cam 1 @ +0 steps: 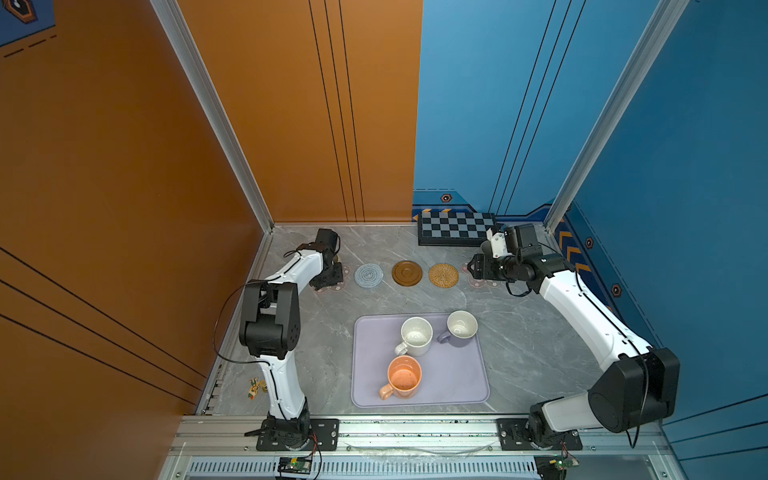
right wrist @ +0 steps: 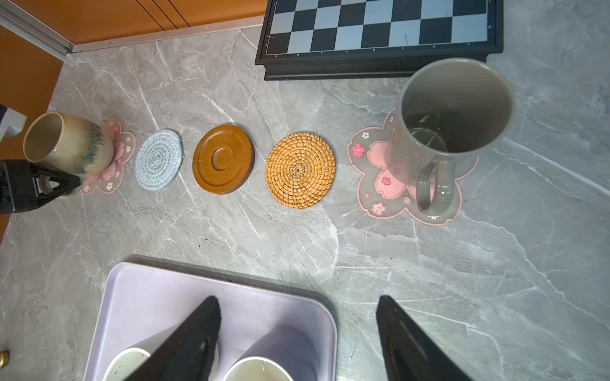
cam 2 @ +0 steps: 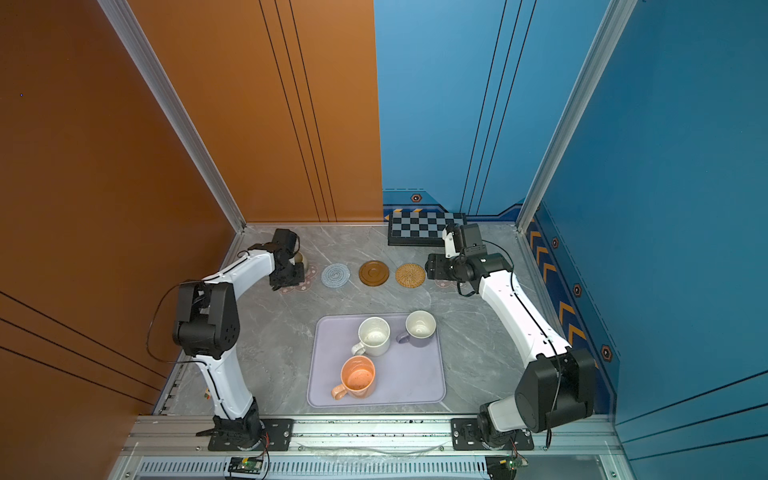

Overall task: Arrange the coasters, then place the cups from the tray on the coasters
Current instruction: 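Lower the beige mug onto the pink flower coaster and open the left gripper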

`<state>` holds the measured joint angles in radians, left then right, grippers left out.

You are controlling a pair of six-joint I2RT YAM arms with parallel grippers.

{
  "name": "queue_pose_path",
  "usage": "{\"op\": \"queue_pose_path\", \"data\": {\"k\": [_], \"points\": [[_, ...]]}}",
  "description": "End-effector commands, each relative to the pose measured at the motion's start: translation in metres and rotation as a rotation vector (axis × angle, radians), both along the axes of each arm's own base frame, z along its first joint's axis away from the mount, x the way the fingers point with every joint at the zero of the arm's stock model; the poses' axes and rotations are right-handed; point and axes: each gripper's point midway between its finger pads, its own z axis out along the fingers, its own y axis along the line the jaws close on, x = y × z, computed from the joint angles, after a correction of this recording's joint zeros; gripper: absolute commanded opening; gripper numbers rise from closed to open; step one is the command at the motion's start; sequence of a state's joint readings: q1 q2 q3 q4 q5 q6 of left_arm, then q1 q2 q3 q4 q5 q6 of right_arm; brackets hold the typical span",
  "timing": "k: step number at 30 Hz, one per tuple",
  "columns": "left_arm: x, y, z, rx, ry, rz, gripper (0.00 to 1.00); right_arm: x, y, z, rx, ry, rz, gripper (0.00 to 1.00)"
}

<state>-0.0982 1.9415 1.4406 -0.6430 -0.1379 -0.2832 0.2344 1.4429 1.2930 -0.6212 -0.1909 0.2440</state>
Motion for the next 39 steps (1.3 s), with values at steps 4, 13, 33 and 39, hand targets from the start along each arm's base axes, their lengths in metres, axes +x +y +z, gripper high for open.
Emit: {"op": "queue_pose_path", "data": {"k": [4,13,33,39], "points": [[0.008,0.009,0.003,0.028,-0.041,0.007,0.00,-0.002,-0.001,0.003,0.005,0.012,0.008,0.77],[-0.005,0.017,0.003,0.048,-0.016,0.043,0.16,-0.005,0.000,0.008,0.012,0.002,0.018,0.77],[-0.056,0.023,0.047,0.054,-0.061,0.084,0.46,-0.027,0.001,0.022,0.028,-0.012,0.020,0.78],[-0.081,0.014,0.071,0.047,-0.095,0.059,0.46,-0.039,0.002,0.024,0.012,-0.011,0.012,0.78]]}}
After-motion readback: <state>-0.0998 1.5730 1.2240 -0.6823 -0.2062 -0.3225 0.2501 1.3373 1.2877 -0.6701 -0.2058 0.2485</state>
